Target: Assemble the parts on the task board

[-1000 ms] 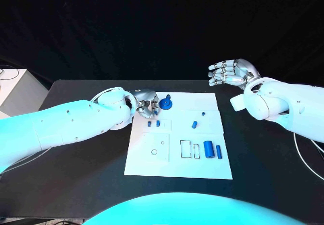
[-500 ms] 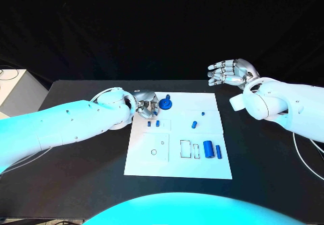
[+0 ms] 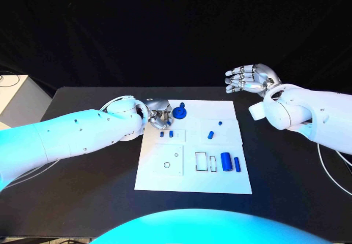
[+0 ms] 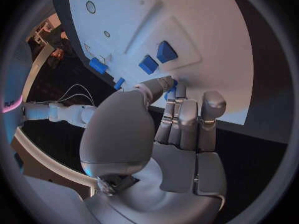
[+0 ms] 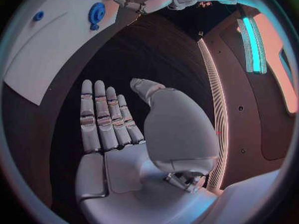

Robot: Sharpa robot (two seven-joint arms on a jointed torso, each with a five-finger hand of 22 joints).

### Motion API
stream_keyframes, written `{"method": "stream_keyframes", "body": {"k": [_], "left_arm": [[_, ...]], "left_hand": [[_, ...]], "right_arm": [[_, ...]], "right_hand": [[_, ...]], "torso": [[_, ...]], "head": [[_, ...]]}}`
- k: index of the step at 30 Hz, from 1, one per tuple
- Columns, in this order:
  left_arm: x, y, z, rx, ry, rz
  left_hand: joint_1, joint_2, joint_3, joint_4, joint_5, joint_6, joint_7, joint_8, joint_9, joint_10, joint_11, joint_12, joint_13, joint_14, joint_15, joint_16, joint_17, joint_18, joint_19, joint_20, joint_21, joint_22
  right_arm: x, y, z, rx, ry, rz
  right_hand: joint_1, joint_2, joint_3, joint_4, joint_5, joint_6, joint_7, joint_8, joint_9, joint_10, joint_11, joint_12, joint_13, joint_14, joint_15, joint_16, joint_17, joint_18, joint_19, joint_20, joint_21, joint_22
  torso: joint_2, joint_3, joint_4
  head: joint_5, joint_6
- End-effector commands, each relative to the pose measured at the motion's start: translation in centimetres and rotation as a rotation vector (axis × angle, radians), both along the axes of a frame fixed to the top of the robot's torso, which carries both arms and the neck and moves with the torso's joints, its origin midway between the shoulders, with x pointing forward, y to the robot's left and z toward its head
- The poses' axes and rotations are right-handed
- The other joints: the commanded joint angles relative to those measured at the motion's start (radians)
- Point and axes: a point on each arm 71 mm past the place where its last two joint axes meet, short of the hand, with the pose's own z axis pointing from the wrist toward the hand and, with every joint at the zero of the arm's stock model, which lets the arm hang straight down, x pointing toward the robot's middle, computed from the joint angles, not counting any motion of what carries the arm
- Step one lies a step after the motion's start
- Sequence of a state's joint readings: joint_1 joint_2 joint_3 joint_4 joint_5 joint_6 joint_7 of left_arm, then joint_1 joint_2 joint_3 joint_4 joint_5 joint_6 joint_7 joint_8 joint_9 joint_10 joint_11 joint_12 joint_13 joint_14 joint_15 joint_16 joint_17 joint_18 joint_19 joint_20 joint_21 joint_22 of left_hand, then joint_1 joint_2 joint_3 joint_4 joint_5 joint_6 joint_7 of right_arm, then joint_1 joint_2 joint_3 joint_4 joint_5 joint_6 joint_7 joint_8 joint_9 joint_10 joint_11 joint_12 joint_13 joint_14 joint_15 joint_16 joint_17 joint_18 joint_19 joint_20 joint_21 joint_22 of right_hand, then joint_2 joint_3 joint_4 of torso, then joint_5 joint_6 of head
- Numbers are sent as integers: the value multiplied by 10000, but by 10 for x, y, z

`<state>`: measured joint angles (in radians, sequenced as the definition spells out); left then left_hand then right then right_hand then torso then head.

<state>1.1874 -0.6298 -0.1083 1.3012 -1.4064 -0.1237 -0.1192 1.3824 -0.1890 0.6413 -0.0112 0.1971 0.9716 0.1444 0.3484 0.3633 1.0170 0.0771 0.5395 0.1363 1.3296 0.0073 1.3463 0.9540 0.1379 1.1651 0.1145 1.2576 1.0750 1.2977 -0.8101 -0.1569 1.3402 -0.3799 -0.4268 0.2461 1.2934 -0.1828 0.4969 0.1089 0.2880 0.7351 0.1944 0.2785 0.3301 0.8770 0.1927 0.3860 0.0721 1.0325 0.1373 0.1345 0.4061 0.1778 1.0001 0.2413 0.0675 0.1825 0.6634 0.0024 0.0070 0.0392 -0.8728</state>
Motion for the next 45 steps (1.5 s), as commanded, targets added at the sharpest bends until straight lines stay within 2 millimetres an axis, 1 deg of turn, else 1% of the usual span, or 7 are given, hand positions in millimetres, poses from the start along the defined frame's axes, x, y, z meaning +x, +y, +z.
{"method": "stream_keyframes", "body": {"k": [1,16,20,23,25,30,45], "left_arm": [[-4,-2,-7,185,401,-249],[-4,-3,-7,85,278,-221],[-4,-2,-7,67,255,-161],[-4,-2,-7,65,278,-113],[-4,-1,-8,73,317,-85],[-4,0,-8,88,367,-37],[-4,1,-9,177,459,37]], "left_hand": [[-106,-9,-27,29,-59,62,-26,-9,-9,86,-7,-47,9,-27,9,-37,-16,-139,-31,3,-28,-2],[-103,-21,-38,5,-50,26,-24,-81,-19,86,-6,-134,23,-18,6,-20,38,-131,-56,-7,-59,-30],[-188,-72,-61,36,-47,-144,29,-239,-69,36,43,-239,31,-47,44,-40,0,-131,-86,24,-99,-72],[-256,-129,-62,60,-42,-319,68,-393,-125,14,74,-313,45,-63,73,-54,-28,-123,-108,53,-135,-109],[-307,-190,-32,75,-35,-654,123,-647,-225,5,102,-393,70,-101,102,-85,-95,-107,-151,81,-197,-178],[-359,-243,5,101,-36,-1002,172,-903,-334,-15,105,-486,110,-144,111,-116,-152,-91,-191,93,-265,-250],[-364,-242,11,107,-36,-1033,176,-927,-345,-4,105,-490,120,-142,110,-113,-147,-95,-171,92,-254,-230]], "right_arm": [[0,1,0,-30,-67,70],[0,0,0,-41,-61,37],[0,0,0,-44,-60,30],[0,0,0,-47,-59,23],[0,0,0,-47,-57,25],[0,0,0,-47,-53,26],[0,-1,-1,-55,2,28]], "right_hand": [[-21,79,-5,-40,20,62,626,-35,-10,71,-21,30,-12,87,-2,-55,-11,58,90,14,28,-13],[-21,79,-5,-40,20,62,626,-35,-10,71,-21,30,-12,87,-2,-55,-11,58,90,14,28,-13],[-21,79,-5,-40,20,62,626,-35,-10,71,-21,30,-12,87,-2,-55,-11,58,90,14,28,-13],[-37,74,-12,-36,14,66,626,-39,-13,74,-20,34,-24,93,-2,-59,-20,57,99,13,30,-31],[-37,74,-12,-36,14,66,626,-39,-13,74,-20,34,-24,93,-2,-59,-20,57,99,13,30,-31],[-40,70,-15,-37,11,64,624,-41,-15,72,-20,33,-28,91,-1,-63,-23,56,100,13,29,-37],[-40,70,-15,-37,11,64,624,-41,-15,72,-20,33,-28,91,-1,-63,-23,56,100,13,29,-37]], "torso": [[-1,3,-1],[-1,-3,-3],[1,-8,-3],[4,1,4],[4,1,5],[1,-3,3],[1,10,-1]], "head": [[3,2],[10,2],[15,2],[11,2],[14,2],[19,2],[37,2]]}}
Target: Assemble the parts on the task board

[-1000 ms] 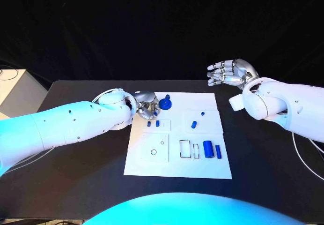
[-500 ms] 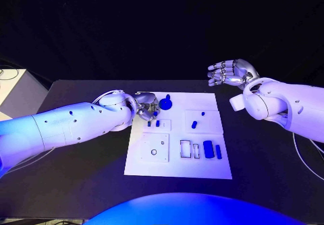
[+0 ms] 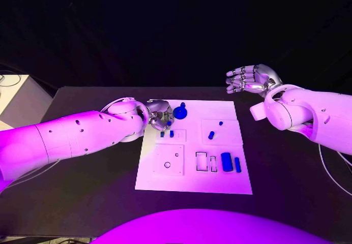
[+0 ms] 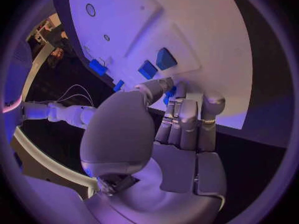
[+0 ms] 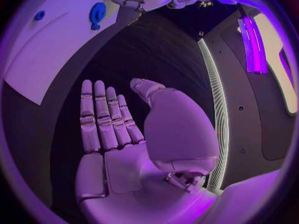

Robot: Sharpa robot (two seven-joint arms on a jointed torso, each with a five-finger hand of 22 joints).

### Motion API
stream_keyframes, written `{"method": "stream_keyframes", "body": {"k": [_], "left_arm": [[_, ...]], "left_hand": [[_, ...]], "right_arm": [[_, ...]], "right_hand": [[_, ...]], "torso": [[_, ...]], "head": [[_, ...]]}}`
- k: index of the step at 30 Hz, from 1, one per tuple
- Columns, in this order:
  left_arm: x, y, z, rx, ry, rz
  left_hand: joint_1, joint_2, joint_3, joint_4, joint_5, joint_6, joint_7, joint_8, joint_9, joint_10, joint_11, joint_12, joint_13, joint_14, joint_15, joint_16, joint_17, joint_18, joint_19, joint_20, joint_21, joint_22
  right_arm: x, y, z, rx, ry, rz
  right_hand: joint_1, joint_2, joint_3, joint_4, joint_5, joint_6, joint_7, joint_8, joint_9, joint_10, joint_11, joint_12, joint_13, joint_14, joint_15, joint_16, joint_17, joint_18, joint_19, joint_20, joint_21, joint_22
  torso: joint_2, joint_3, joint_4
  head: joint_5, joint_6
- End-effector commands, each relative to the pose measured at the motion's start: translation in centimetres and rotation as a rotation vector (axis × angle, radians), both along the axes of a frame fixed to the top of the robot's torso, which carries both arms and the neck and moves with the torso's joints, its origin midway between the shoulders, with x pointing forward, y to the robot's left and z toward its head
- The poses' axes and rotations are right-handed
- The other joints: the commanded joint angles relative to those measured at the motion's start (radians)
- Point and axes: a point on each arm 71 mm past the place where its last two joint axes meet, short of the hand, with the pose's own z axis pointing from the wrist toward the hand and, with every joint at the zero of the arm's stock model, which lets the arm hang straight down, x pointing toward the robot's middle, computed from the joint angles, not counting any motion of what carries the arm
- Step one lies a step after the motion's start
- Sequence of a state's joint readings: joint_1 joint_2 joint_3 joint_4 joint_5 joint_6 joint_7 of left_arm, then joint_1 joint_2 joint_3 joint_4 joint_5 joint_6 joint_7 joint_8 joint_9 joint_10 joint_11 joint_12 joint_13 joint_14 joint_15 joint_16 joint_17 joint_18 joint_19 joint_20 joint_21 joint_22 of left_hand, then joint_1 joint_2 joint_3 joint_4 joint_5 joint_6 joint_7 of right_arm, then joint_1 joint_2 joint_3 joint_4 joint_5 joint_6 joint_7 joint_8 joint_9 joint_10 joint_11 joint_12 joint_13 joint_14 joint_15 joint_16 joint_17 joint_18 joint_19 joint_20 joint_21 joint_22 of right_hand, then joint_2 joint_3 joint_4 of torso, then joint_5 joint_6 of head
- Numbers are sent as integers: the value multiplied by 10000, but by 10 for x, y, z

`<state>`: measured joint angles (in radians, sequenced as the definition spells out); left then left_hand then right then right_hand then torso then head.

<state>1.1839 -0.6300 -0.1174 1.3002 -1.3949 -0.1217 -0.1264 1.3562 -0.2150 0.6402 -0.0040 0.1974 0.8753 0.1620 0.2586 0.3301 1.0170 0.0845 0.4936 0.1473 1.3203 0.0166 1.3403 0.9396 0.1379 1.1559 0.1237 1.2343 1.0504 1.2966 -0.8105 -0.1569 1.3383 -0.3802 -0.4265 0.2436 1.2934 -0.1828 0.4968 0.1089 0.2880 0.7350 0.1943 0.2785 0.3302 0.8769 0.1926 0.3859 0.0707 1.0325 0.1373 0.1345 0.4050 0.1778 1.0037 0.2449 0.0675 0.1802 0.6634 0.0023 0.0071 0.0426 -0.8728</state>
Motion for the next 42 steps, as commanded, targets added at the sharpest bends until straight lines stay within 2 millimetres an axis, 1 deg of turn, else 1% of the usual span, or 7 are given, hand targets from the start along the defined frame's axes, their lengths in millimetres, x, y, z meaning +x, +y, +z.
{"method": "stream_keyframes", "body": {"k": [1,28,33,35,39,41,42], "left_arm": [[-2,0,-3,145,279,-43],[10,32,-2,279,-71,751],[13,39,8,-1067,-222,880],[13,42,13,-1884,44,914],[13,55,21,-2749,266,1184],[13,62,24,-3007,311,1328],[13,66,25,-3217,369,1426]], "left_hand": [[-103,18,22,34,-40,-71,-1,-29,-14,-3,30,-31,11,-49,18,-53,-4,-95,-79,1,-21,16],[-53,-27,43,-2,-39,-298,-35,-184,-85,22,-14,-69,85,-75,-14,-73,-59,-83,-88,-41,-63,-25],[128,114,167,-102,-18,224,-6,113,23,7,65,-98,145,-229,27,-213,-365,-42,-243,-42,-187,-211],[328,255,244,-260,-31,548,21,340,100,77,93,51,268,-637,46,-554,-973,107,-801,-39,-596,-792],[603,581,308,-549,-25,613,38,598,193,-59,95,621,659,-672,14,-630,-965,132,-913,-91,-549,-793],[611,599,319,-568,-22,612,50,622,201,-84,90,670,693,-689,17,-654,-1000,143,-956,-92,-569,-827],[593,623,327,-612,-25,580,64,690,221,-181,96,827,802,-696,23,-691,-1022,146,-995,-88,-555,-820]], "right_arm": [[0,0,0,-39,-27,53],[-1,-3,0,-52,-71,-21],[-1,-4,-1,-108,-21,74],[-5,-5,-2,-221,140,308],[-15,-4,-4,-800,467,1151],[-19,-3,-5,-1231,568,1577],[-21,-2,-6,-1564,628,1839]], "right_hand": [[-40,70,-14,-38,11,65,625,-41,-15,72,-19,34,-14,92,-1,-62,-13,56,63,-23,29,-15],[-51,53,-26,-46,-8,57,622,-55,-23,61,-19,33,-32,86,2,-79,-31,53,64,-22,24,-52],[90,62,41,-171,-58,82,593,-56,-26,84,-44,49,-45,127,-21,-81,-51,58,103,-39,39,-102],[300,91,183,-371,-159,215,518,-17,-20,246,-122,112,-51,368,-116,6,-50,71,331,-135,149,-132],[585,165,363,-754,-342,561,338,23,-35,626,-306,64,-77,1062,-386,277,18,47,978,-460,570,-26],[685,217,283,-928,-394,786,261,45,-44,904,-420,13,-77,1624,-588,530,126,39,1451,-690,965,172],[723,273,144,-1051,-434,1064,176,79,-52,1221,-554,-62,-84,2312,-824,849,265,25,2005,-961,1488,464]], "torso": [[-1,13,-4],[2,-9,3],[-7,-4,-6],[-2,1,14],[-5,10,30],[-12,16,12],[-11,19,8]], "head": [[4,2],[-41,2],[-50,25],[-34,54],[-17,67],[-17,66],[-37,71]]}}
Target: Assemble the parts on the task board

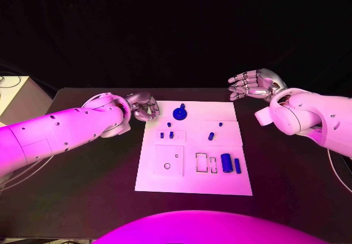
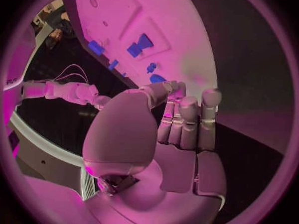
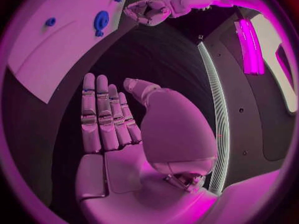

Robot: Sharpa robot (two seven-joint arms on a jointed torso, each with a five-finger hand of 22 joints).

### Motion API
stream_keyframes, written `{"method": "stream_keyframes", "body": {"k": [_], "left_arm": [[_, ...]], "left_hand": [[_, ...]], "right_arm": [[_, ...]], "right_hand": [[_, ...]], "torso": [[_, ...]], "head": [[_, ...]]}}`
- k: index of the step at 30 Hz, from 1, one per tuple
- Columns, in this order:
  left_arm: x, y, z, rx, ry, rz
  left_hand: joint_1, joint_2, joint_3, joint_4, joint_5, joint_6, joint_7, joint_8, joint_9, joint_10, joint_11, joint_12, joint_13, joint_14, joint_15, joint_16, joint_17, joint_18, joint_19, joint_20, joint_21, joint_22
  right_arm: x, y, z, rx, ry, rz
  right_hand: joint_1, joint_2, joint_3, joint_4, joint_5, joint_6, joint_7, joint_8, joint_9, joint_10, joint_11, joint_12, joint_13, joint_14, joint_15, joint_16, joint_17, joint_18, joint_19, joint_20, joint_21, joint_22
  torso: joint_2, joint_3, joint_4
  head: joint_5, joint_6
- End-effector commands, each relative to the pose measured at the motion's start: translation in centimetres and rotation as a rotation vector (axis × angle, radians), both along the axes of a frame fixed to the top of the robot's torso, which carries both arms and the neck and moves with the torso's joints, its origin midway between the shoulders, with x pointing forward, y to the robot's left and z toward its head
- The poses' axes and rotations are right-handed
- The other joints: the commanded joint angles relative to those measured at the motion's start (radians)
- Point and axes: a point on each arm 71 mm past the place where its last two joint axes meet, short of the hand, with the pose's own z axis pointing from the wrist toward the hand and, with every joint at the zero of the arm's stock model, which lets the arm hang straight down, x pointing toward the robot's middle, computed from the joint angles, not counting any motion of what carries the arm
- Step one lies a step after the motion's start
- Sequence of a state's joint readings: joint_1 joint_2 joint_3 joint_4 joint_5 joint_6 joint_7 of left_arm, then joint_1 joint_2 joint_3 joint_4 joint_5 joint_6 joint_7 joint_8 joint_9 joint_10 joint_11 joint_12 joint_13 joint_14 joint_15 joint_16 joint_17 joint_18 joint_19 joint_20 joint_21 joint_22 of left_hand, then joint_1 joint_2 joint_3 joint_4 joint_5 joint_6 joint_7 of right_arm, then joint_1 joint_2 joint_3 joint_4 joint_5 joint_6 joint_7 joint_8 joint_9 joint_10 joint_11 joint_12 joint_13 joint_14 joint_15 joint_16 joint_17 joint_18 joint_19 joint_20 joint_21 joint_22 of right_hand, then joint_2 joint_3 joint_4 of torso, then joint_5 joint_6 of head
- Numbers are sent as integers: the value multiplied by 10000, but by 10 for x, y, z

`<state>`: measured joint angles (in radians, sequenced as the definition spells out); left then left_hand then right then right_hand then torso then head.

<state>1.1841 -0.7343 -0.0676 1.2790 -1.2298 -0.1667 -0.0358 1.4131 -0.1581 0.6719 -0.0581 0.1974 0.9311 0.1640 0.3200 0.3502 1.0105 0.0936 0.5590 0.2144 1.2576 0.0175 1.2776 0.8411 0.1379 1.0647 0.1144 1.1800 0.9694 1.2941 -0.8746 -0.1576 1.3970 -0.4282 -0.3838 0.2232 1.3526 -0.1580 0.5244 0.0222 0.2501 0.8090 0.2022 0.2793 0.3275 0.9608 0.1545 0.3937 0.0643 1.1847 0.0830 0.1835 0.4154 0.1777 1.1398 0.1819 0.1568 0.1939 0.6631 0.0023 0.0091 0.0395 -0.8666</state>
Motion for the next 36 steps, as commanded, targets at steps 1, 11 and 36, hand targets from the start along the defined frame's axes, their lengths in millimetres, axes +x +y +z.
{"method": "stream_keyframes", "body": {"k": [1,11,36], "left_arm": [[-1,10,9,-1819,313,142],[-18,43,24,-5719,2207,275],[-43,42,48,-10873,3041,600]], "left_hand": [[19,88,21,-93,-22,16,46,134,39,-168,8,282,204,-63,14,-78,-36,151,-106,6,-5,-10],[-221,184,-74,-119,-22,-309,78,444,123,-757,36,727,526,-1144,63,-1251,-1782,478,-1534,42,-1080,-1396],[-895,-619,-1823,1420,-179,-628,79,-181,-246,-167,244,-1875,-790,-2734,376,-3171,-2760,437,-1485,392,-4181,-3476]], "right_arm": [[-10,10,-6,-1594,433,1669],[-21,3,-6,-5981,-1123,2342],[-36,41,-37,-10184,-2804,2535]], "right_hand": [[135,38,-188,-257,-57,448,53,33,-59,538,-229,-272,-28,1080,-370,473,225,3,804,-465,877,509],[-307,-82,506,-506,-780,1409,-385,-499,-292,2194,-698,-1891,48,3137,-965,4549,2806,-306,2447,-1073,5824,4684],[-638,-661,1142,-452,-1125,1373,-305,-811,-124,1683,-520,-2843,41,3097,-724,9301,6119,-844,2877,-792,9888,8990]], "torso": [[0,18,-14],[-14,5,-47],[-6,-27,-26]], "head": [[-40,10],[-321,86],[-493,421]]}}
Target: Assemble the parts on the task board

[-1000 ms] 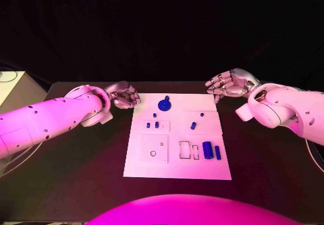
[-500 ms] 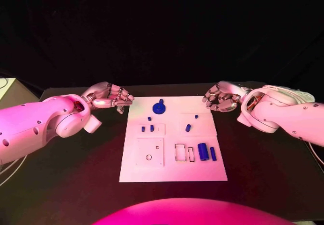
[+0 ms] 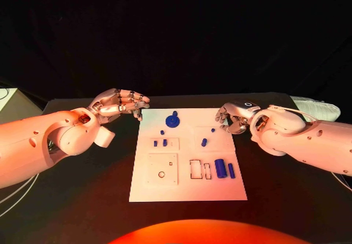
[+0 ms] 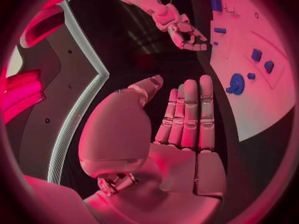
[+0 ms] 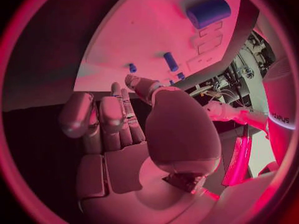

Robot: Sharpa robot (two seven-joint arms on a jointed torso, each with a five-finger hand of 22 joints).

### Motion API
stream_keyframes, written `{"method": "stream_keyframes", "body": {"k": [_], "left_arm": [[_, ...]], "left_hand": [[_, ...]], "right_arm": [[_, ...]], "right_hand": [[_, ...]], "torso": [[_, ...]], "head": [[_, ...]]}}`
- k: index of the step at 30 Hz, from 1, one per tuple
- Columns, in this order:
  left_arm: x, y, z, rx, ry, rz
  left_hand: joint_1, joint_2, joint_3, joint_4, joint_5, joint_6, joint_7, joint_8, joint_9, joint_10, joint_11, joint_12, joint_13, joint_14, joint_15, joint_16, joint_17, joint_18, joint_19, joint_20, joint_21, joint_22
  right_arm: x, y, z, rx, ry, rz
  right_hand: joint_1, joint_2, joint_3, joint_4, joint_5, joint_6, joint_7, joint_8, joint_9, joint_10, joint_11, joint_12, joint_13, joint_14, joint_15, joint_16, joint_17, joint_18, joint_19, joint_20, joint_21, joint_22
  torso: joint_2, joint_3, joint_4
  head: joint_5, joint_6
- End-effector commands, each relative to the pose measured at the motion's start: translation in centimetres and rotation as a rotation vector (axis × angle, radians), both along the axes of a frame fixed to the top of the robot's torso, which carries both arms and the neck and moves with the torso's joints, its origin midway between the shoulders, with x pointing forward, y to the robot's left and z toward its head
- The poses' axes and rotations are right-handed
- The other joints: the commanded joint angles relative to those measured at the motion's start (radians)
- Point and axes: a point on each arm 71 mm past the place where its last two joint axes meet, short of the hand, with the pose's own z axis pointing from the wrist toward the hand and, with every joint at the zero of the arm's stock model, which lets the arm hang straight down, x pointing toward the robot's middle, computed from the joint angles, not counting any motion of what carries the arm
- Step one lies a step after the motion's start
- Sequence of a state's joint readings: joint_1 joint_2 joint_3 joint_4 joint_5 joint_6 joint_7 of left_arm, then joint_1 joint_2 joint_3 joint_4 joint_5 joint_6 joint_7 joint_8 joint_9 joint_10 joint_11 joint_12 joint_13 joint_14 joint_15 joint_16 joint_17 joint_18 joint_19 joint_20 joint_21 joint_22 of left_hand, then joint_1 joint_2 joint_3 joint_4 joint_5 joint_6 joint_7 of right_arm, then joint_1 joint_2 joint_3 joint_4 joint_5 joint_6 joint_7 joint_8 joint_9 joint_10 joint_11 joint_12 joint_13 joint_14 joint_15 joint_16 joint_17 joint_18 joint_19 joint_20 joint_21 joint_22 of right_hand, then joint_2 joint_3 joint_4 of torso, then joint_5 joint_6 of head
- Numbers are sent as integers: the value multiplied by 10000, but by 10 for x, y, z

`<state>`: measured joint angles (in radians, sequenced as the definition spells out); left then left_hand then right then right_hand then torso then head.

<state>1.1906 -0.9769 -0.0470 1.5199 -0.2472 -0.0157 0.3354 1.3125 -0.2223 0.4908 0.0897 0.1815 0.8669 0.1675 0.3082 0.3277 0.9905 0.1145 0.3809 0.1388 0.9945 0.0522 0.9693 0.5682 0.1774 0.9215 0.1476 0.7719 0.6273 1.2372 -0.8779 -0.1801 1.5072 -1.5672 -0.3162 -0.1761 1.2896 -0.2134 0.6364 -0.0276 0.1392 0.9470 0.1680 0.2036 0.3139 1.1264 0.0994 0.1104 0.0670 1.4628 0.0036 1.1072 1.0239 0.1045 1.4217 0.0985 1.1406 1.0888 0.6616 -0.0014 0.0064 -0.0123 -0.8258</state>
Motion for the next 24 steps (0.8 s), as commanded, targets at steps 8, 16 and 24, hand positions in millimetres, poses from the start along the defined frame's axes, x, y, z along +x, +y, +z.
{"method": "stream_keyframes", "body": {"k": [8,16,24], "left_arm": [[1,-1,6,-1151,-162,591],[1,-3,5,-1142,-93,564],[1,-3,5,-1066,-118,629]], "left_hand": [[211,78,35,-71,15,-7,195,-167,-64,79,128,-253,-89,-263,105,-227,-90,32,-96,105,-258,-139],[181,89,2,-35,-10,59,222,-146,-56,84,152,-290,-97,-300,131,-266,-111,33,-109,131,-324,-176],[163,104,-12,-13,-18,72,227,-143,-54,101,154,-289,-94,-293,135,-267,-114,35,-103,138,-341,-187]], "right_arm": [[-3,16,-15,-564,-133,168],[-1,20,-21,-696,-48,161],[-1,28,-26,-674,60,311]], "right_hand": [[47,-78,108,41,-10,65,30,-50,43,94,19,3,16,328,62,310,188,-115,63,52,168,163],[34,-83,122,57,-10,102,34,-45,60,121,18,6,17,331,64,409,239,-121,67,57,232,233],[37,-61,153,72,-3,187,10,-16,96,205,-5,35,28,317,51,526,286,-127,64,56,320,330]], "torso": [[16,23,9],[17,24,-21],[17,26,-22]], "head": [[131,-16],[182,-51],[234,-105]]}}
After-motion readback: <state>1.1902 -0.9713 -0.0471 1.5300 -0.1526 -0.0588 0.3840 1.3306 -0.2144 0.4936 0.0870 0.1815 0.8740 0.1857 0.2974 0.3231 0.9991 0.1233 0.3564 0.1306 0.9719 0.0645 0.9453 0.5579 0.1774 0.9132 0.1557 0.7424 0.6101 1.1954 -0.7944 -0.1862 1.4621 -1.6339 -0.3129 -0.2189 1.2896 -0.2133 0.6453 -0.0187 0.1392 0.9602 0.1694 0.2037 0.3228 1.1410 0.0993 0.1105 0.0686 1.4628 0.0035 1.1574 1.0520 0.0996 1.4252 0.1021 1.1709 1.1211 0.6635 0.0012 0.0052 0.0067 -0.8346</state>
